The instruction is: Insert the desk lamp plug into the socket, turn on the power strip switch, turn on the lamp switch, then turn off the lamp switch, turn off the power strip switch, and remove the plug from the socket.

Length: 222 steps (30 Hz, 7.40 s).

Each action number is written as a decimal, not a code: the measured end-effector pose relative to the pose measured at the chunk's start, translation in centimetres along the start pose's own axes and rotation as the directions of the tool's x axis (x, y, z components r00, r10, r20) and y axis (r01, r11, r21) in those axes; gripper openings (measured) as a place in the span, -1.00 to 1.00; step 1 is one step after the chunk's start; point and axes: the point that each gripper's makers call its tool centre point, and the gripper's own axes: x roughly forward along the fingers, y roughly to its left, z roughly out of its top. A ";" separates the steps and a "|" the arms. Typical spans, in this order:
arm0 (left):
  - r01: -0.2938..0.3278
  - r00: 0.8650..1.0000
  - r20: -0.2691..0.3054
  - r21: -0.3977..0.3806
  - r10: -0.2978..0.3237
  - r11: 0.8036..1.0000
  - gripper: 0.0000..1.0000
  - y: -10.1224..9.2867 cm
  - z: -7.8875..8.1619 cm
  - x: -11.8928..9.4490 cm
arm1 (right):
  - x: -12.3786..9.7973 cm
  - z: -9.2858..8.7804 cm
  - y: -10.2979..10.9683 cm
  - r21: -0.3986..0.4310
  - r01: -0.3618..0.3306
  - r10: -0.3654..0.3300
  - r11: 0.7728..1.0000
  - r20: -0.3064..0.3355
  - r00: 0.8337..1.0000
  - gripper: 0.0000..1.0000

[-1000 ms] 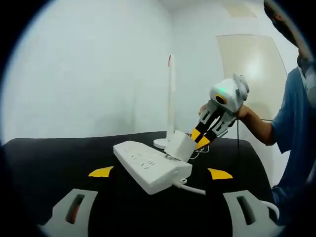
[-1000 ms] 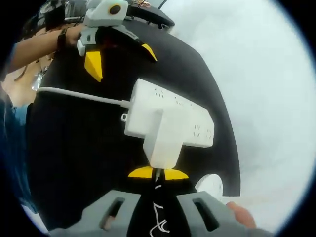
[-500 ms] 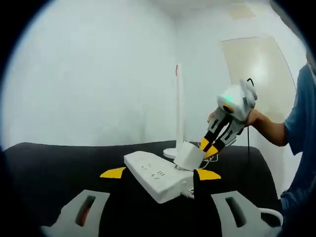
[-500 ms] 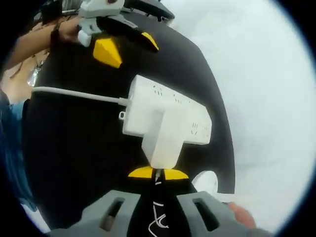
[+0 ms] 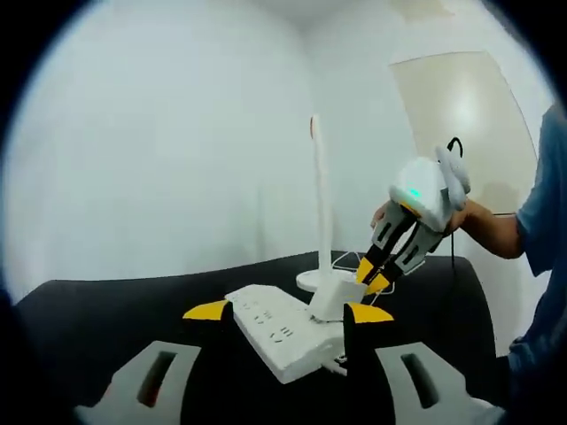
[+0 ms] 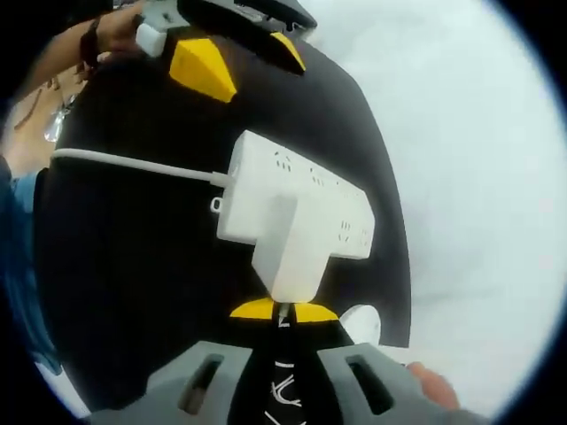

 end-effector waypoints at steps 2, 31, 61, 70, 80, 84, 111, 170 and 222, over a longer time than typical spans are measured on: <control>0.000 1.000 -0.002 0.013 0.000 1.000 -0.17 -0.2 0.3 0.4 | 0.0 0.0 0.0 -0.002 0.000 0.000 1.000 0.002 1.000 -0.87; 0.001 1.000 0.010 0.035 -0.002 0.999 -1.00 -1.7 2.0 3.5 | -0.3 0.2 0.2 0.002 0.018 -0.018 1.000 0.002 1.000 -0.87; 0.037 0.999 0.001 0.048 -0.037 0.998 -1.00 -3.2 1.5 6.1 | 0.0 -0.1 0.4 0.034 0.020 -0.020 0.999 0.021 1.000 -0.87; 0.049 0.999 0.006 0.050 -0.049 0.998 -1.00 -3.8 1.9 7.4 | 0.2 -0.2 0.4 0.051 0.024 -0.025 0.998 0.035 0.999 -0.87; 0.063 0.998 -0.032 0.083 -0.060 0.995 -1.00 -4.5 1.4 8.6 | 0.2 -0.2 0.3 0.047 0.021 -0.023 0.999 0.028 0.999 -0.87; 0.062 0.997 -0.058 0.083 -0.058 0.995 -1.00 -4.7 1.0 8.8 | 0.2 -0.2 0.4 0.044 0.017 -0.018 0.999 0.023 1.000 -0.87; 0.041 0.992 -0.120 0.112 -0.027 0.993 -1.00 -4.4 0.4 8.9 | 0.0 -0.2 0.2 0.028 0.011 -0.011 1.000 -0.004 1.000 -0.87; 0.030 0.996 -0.088 0.104 -0.021 0.994 -1.00 -4.1 0.3 8.5 | -0.1 -0.1 0.1 0.024 0.016 -0.015 1.000 -0.026 1.000 -0.87; 0.142 0.987 -0.095 0.114 -0.131 0.983 -1.00 -5.3 0.0 10.0 | -0.1 0.1 0.0 0.031 -0.010 0.010 0.999 0.019 1.000 -0.86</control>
